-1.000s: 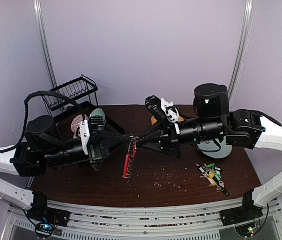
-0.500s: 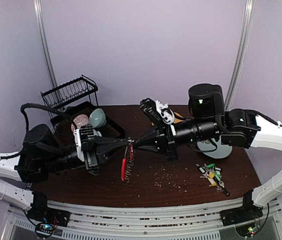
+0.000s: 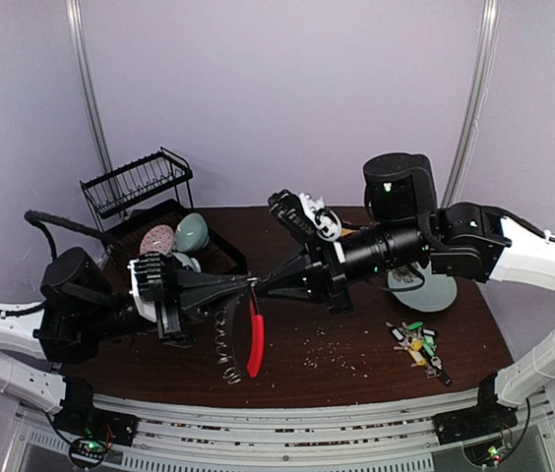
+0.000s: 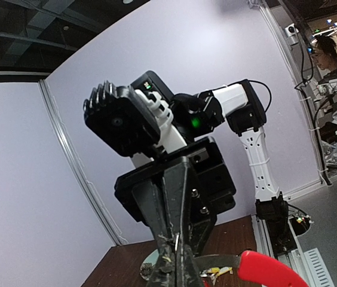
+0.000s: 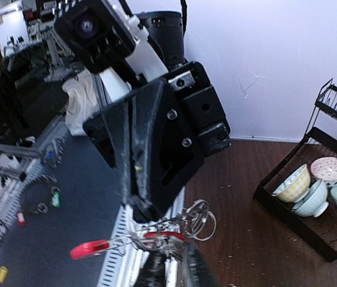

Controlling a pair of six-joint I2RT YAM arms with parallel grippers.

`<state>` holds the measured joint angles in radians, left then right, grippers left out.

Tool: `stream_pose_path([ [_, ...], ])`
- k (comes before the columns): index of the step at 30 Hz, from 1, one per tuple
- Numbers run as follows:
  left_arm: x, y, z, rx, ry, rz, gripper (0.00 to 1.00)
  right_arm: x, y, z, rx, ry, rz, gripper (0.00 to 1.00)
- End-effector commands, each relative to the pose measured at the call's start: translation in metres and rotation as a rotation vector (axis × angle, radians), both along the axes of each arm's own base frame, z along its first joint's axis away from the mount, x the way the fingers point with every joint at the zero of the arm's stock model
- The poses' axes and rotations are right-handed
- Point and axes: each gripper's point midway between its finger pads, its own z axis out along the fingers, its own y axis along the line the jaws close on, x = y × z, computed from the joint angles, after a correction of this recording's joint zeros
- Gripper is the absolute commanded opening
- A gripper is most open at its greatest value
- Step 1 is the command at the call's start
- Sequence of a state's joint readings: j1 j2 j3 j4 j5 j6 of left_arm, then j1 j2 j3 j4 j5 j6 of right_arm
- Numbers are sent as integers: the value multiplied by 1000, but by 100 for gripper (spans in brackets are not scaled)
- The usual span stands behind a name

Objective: Put the keys on the keyring

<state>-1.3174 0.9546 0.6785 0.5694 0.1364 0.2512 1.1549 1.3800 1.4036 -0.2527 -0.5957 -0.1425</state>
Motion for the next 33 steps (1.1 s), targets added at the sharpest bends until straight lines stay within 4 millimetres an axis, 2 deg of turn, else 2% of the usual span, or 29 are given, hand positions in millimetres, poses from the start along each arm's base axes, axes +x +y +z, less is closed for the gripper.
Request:
stream_pose_path([
  [1, -16, 20, 44, -192, -35, -65, 0, 15, 1, -27, -96, -7, -73, 27],
  [3, -13, 19, 41, -178, -25, -48, 0, 17, -7, -20, -80, -35, -97, 37],
  [5, -11, 18, 37, -165, -21, -42, 0, 15, -17, -7, -40, -66, -108, 41],
  [11, -6, 13, 30, -138, -2, -24, 0, 10, -35, 38, 84, -137, -118, 39],
  [14, -4, 14, 28, -138, 7, -9, 0, 0, -37, 60, 165, -146, -78, 38],
  [16, -2, 14, 28, -135, 11, 2, 0, -3, -32, 66, 206, -138, -59, 38],
  [22, 1, 14, 26, -129, 21, 17, 0, -11, -18, 63, 219, -130, -17, 41],
  [27, 4, 11, 25, -122, 29, 25, 0, -16, -8, 58, 206, -110, 15, 33],
  [33, 6, 11, 24, -119, 39, 38, 0, -16, -4, 55, 209, -98, 18, 29],
])
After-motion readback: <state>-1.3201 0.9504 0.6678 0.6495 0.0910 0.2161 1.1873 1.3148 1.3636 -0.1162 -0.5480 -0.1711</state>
